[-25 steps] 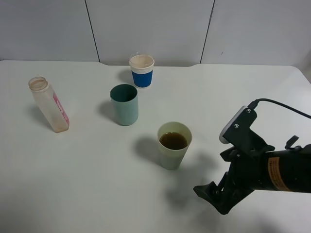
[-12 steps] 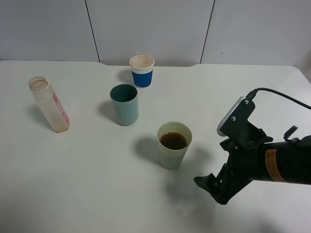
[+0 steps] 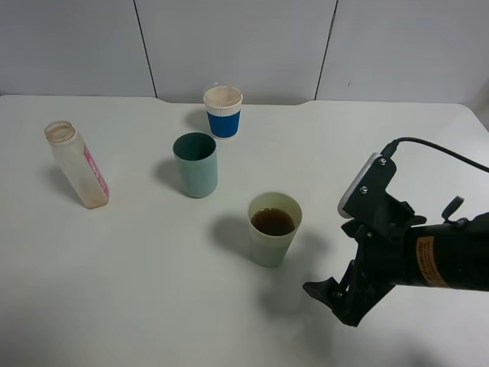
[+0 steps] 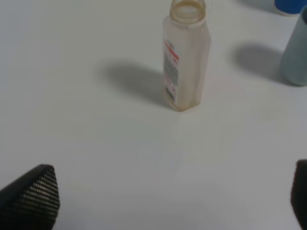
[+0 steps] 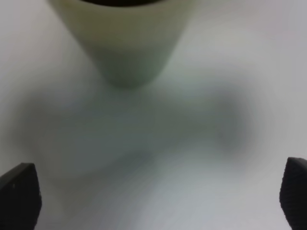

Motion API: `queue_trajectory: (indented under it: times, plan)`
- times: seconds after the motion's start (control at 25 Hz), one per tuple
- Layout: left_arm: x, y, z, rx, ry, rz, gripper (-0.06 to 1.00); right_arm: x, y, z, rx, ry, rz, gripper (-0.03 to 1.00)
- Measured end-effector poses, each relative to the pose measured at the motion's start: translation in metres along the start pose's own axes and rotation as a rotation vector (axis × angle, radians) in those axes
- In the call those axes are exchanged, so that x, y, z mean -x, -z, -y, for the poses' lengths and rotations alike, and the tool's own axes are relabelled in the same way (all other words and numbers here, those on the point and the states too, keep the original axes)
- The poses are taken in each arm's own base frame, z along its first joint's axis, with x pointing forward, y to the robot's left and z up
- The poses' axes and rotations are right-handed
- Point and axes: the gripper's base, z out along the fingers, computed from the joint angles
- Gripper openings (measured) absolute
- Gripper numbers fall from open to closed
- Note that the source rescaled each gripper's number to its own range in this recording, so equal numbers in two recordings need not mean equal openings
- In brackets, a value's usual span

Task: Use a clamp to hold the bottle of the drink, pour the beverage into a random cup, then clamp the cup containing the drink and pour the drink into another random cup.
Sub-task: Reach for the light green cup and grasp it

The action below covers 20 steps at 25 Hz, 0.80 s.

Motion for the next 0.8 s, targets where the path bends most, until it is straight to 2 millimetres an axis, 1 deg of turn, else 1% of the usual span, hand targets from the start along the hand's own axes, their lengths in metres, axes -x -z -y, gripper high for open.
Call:
queue_trajectory:
  times: [0.16, 0.4, 0.56, 0.8]
  plan:
    - [0.0000, 0.0000, 0.0000, 0.000, 0.000, 0.000, 0.93, -0.0004, 0.0000, 0.0001, -0.002, -0.017, -0.004, 1.00]
    - [0.0000, 0.0000, 0.0000, 0.000, 0.000, 0.000, 0.93, -0.0010, 0.0002, 0.0064, -0.070, -0.066, -0.009, 1.00]
    - [0.0000, 0.0000, 0.0000, 0.000, 0.000, 0.000, 0.93, -0.0008, 0.0004, 0.0079, -0.088, -0.150, -0.003, 1.00]
    - [0.0000, 0.0000, 0.0000, 0.000, 0.000, 0.000, 0.93, -0.0011, -0.0001, 0.0080, -0.089, -0.167, -0.005, 1.00]
